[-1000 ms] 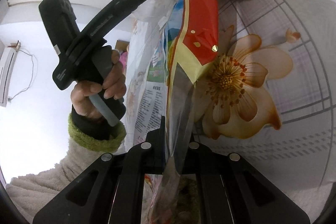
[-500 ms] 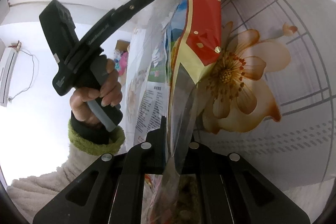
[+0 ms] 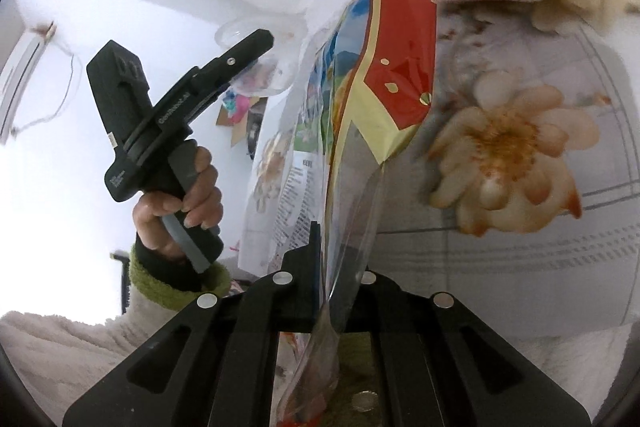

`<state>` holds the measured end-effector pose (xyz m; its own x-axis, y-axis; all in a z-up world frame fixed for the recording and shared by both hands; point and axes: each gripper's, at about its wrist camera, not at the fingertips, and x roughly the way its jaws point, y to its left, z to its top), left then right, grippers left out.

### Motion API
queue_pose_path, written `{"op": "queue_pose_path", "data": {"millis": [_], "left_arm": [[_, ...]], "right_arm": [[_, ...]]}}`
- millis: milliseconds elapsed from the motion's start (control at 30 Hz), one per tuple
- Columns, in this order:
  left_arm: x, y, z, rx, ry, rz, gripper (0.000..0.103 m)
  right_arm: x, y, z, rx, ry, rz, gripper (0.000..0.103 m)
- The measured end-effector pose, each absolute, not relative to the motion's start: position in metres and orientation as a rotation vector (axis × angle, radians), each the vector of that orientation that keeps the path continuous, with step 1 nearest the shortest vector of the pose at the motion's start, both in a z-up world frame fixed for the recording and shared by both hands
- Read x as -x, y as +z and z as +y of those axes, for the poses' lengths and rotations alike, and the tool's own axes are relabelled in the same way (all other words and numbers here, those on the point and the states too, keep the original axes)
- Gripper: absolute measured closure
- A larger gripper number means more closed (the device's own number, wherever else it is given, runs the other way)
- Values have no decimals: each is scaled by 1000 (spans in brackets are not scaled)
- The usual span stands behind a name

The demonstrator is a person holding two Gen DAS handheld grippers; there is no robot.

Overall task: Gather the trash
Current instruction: 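Carry the cup and wrapper to the blue wastebasket and release both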

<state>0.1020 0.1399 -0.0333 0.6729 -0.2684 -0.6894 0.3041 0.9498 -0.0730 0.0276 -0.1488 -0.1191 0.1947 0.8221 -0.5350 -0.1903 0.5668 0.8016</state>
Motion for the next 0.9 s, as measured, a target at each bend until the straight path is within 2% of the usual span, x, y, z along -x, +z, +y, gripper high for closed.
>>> {"op": "queue_pose_path", "data": {"millis": [233, 400, 667, 900], "left_arm": [[-76, 5, 161, -3, -292, 682, 30], [-69, 39, 146, 16, -359, 591, 30], [-87, 83, 56, -18, -580, 524, 30], [-101, 109, -71, -98, -807, 496, 30]], "right_arm": [[-27, -88, -148, -574, 815, 1059, 102], [-31, -71, -164, -590, 806, 983, 103], [-17, -53, -252, -746, 707, 812, 103], [18, -56, -378, -919, 448, 629, 103]]}}
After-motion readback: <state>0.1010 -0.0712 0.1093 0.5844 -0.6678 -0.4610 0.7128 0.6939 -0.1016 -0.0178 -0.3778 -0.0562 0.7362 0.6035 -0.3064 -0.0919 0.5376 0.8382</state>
